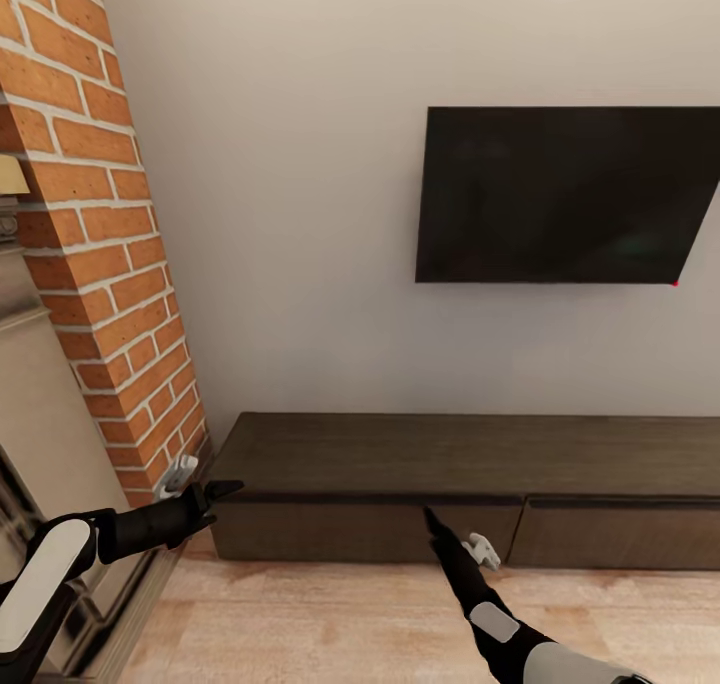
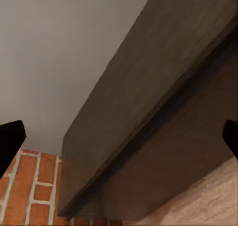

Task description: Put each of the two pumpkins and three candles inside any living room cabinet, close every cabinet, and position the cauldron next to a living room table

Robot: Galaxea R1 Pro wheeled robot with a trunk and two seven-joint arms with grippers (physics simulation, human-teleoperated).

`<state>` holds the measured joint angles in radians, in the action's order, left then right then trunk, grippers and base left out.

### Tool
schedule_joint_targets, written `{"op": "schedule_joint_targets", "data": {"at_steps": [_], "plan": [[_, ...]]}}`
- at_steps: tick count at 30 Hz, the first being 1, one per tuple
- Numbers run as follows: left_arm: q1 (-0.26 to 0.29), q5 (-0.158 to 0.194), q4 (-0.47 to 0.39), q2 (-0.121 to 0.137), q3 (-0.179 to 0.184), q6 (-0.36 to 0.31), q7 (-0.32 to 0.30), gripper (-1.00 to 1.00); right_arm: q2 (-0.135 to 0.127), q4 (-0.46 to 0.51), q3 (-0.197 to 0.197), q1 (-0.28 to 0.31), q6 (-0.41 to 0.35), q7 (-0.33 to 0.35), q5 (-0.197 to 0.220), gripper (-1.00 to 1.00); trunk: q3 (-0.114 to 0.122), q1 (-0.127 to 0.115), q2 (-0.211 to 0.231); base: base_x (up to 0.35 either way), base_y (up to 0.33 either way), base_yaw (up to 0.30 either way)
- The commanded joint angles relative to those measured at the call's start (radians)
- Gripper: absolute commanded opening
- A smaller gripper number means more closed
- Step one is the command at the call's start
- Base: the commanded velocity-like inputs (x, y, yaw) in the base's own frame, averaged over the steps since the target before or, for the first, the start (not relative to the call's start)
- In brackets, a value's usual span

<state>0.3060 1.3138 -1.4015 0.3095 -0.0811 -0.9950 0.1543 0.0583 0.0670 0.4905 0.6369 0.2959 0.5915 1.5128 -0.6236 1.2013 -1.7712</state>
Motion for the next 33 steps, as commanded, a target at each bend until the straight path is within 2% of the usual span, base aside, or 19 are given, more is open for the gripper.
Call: {"op": "schedule_joint_targets", "data": {"at_steps": [1,4,7,12,14,18,21,28,33], "plan": [[0.001,0.012,-0.001,0.000,0.000,-0.004,0.010,1.00,-0.020,-0.006,0.005,-0.009,-0.040,0.073,0.046,1.00,-0.004,0.004,-0.008,0.000,0.000,0.000],[0.001,0.013,-0.001,-0.002,0.000,-0.004,0.010,1.00,-0.051,-0.034,-0.004,-0.027,-0.153,0.218,0.116,1.00,-0.014,0.015,-0.029,0.000,0.000,0.000],[0.001,0.014,-0.001,-0.002,0.000,-0.004,0.010,1.00,-0.062,-0.061,-0.004,-0.035,-0.179,0.271,0.144,1.00,-0.023,0.027,-0.050,0.000,0.000,0.000],[0.001,0.013,-0.001,-0.004,0.008,-0.003,0.010,1.00,-0.066,-0.068,-0.008,-0.037,-0.087,0.218,0.159,1.00,-0.039,0.046,-0.085,0.000,0.000,0.000],[0.001,0.013,-0.001,-0.004,0.010,-0.003,0.010,1.00,-0.066,-0.067,-0.010,-0.038,-0.081,0.218,0.166,1.00,-0.045,0.054,-0.099,0.000,0.000,0.000],[0.001,0.013,-0.001,-0.007,0.013,-0.003,0.010,1.00,-0.066,-0.068,-0.011,-0.040,-0.079,0.272,0.263,1.00,-0.058,0.069,-0.127,0.000,0.000,0.000],[0.001,0.013,-0.001,-0.006,0.021,-0.004,0.010,1.00,-0.066,-0.068,-0.010,-0.040,-0.090,0.306,0.300,1.00,-0.067,0.081,-0.148,0.000,0.000,0.000],[0.001,0.013,-0.001,-0.008,0.028,-0.003,0.010,1.00,-0.066,-0.070,-0.010,-0.040,-0.098,0.318,0.313,1.00,-0.089,0.107,-0.197,0.000,0.000,0.000],[0.001,0.028,-0.001,-0.008,0.051,-0.004,0.009,1.00,-0.066,-0.070,-0.010,-0.040,-0.098,0.318,0.315,1.00,-0.105,0.127,-0.232,0.000,0.000,0.000]]}}
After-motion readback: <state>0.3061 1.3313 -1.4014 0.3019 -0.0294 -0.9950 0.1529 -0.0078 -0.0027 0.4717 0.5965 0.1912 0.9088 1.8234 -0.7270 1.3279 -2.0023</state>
